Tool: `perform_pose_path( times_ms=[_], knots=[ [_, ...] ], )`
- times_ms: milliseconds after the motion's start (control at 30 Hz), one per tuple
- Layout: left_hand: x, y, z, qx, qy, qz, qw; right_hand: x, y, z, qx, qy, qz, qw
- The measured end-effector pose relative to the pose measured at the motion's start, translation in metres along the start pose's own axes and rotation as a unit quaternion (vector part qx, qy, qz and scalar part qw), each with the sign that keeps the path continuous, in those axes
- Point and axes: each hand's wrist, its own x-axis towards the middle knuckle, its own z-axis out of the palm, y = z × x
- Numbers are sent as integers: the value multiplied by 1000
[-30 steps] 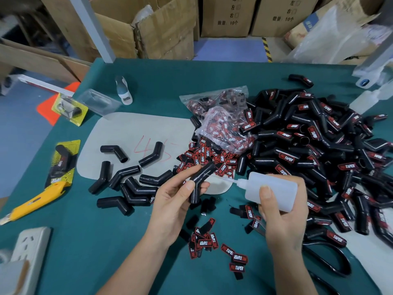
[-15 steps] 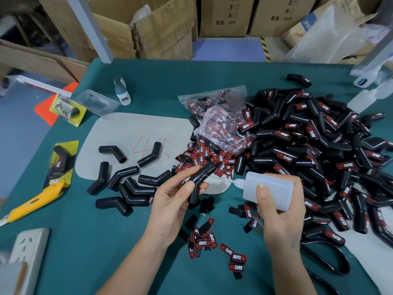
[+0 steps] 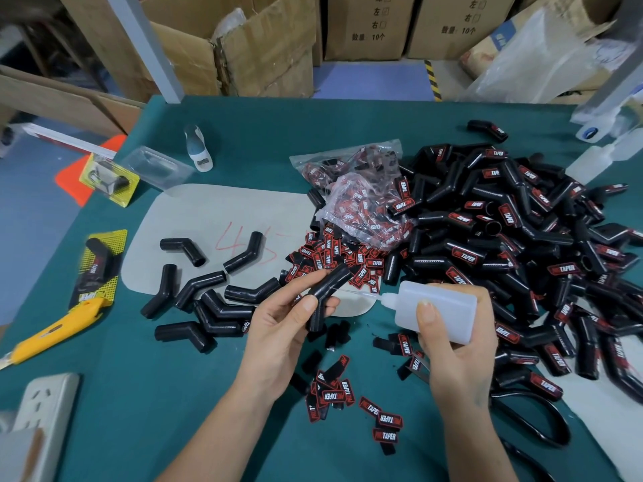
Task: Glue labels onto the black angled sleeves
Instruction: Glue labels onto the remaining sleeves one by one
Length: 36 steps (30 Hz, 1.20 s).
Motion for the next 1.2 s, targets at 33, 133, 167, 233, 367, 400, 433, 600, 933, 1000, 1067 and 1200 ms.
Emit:
perform_pose_path(
  times_ms=[33,133,167,233,367,400,433,600,933,1000,1067,1200],
  knots=[
    [0,0,0,-2,1,-1,1000,0,0,0,0,0,-1,1000],
    [0,0,0,-5,2,-1,1000,0,-1,0,-1,-1,-4,1000],
    [0,0,-1,-5,1,-1,1000,0,-1,0,-2,-3,-5,1000],
    [-1,0,-1,-4,-1,-1,1000,-1,-2,0,-3,-6,-5,1000],
    [0,0,-1,-3,-1,0,1000,-2,-3,0,-2,-5,-7,1000],
    [0,-1,-1,-3,-1,1,1000,-1,-4,0,-3,-6,-7,1000],
    [0,-1,-1,-2,-1,2,1000,-1,-4,0,-3,-7,-7,1000],
    [0,-1,-1,-4,-2,-1,1000,-1,-5,0,-3,-10,-10,1000],
    [-1,-1,1,-5,-3,6,1000,-1,-4,-1,2,-9,-2,1000],
    [-1,-1,0,-6,-4,6,1000,-2,-4,-1,-1,-13,0,1000],
    [0,-1,0,-7,-4,7,1000,-2,-5,-1,-2,-16,-3,1000],
    [0,-1,0,-9,-4,8,1000,-1,-5,-1,-3,-13,-9,1000]
  ],
)
